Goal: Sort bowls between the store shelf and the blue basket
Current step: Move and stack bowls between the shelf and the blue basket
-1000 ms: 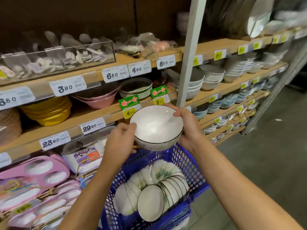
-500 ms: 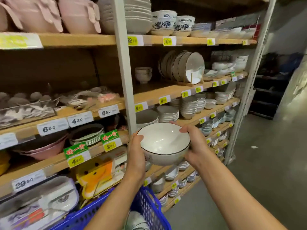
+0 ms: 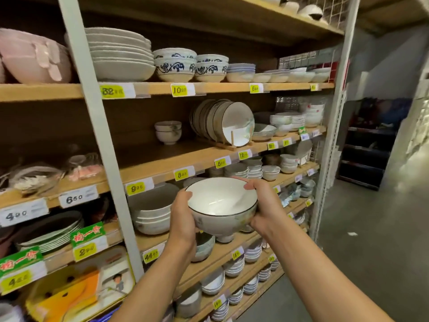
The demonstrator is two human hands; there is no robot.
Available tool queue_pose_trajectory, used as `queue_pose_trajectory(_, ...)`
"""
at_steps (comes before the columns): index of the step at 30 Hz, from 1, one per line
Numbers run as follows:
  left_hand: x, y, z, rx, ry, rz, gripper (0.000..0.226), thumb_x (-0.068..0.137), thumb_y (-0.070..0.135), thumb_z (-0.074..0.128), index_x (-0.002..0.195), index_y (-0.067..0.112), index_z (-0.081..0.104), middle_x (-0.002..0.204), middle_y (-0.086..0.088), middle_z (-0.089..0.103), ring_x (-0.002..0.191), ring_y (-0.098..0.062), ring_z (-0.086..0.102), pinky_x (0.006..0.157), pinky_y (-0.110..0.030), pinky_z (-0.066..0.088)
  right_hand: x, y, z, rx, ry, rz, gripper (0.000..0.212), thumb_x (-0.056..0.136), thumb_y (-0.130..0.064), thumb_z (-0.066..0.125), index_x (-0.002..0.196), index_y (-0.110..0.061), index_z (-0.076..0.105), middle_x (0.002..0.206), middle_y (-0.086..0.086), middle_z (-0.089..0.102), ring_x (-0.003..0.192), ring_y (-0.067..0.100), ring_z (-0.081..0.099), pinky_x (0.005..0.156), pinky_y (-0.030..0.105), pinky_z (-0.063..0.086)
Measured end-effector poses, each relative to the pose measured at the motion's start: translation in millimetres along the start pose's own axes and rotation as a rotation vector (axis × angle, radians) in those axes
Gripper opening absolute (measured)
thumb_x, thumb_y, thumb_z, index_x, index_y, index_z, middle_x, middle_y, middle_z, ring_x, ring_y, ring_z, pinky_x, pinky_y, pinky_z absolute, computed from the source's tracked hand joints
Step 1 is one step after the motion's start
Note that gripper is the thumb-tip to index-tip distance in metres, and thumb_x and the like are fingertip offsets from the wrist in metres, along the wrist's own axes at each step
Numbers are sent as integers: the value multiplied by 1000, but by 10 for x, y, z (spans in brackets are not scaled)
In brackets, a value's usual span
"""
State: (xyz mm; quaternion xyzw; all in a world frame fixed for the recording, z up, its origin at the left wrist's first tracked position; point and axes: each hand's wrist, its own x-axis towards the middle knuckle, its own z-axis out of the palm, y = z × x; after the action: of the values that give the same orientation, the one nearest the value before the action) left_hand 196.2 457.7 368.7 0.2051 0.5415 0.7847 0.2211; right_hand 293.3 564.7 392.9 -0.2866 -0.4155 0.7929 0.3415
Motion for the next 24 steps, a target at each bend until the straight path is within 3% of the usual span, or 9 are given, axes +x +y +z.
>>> queue_pose_trajectory(3, 286, -10, 201, -9, -1, 36, 33, 95, 26, 37, 92, 16, 68, 85, 0, 76, 84, -18, 66, 67, -32, 48, 288, -153, -10, 20, -13, -13, 42, 83, -7, 37, 111, -9, 68, 108, 15, 68, 94, 36, 62, 65, 35, 54)
queue_pose_trajectory(11, 1255, -66, 431, 6, 18, 28, 37, 90, 37, 40, 92, 16, 70, 91, -11, 75, 91, -30, 66, 73, -38, 48, 1229, -423, 214, 0, -40, -10, 38, 80, -7, 43, 112, -14, 63, 114, 18, 65, 107, 38, 59, 91, 48, 52)
queue_pose_trajectory(13, 1522, -32, 485, -11, 38, 36, 39, 87, 39, 42, 100, 16, 70, 96, -10, 75, 95, -28, 66, 73, -36, 50, 1487, -499, 324, 1, -68, -24, 35, 79, -6, 42, 103, -13, 67, 109, 17, 67, 101, 37, 61, 86, 44, 54)
queue_pose_trajectory(18, 2068, 61, 584, 3, 67, 66, 46, 80, 46, 40, 109, 21, 66, 103, -8, 72, 99, -25, 65, 77, -41, 55, 2081, -646, 526, 22, -163, 11, 41, 80, -8, 40, 108, -9, 69, 103, 15, 69, 91, 34, 63, 60, 36, 59)
queue_pose_trajectory(21, 2306, 66, 609, 15, 116, 62, 37, 87, 40, 38, 104, 23, 67, 95, -7, 74, 95, -28, 67, 72, -40, 54, 2417, -655, 605, -22, -184, 18, 43, 79, -9, 40, 111, -11, 69, 111, 15, 67, 99, 36, 61, 73, 40, 57)
queue_pose_trajectory(24, 2530, 25, 608, 40, 176, 85, 38, 92, 36, 34, 105, 20, 66, 100, -9, 72, 96, -27, 65, 68, -34, 52, 2711, -635, 699, -39, -238, 56, 46, 79, -8, 40, 116, -9, 66, 116, 17, 64, 104, 38, 59, 75, 41, 56)
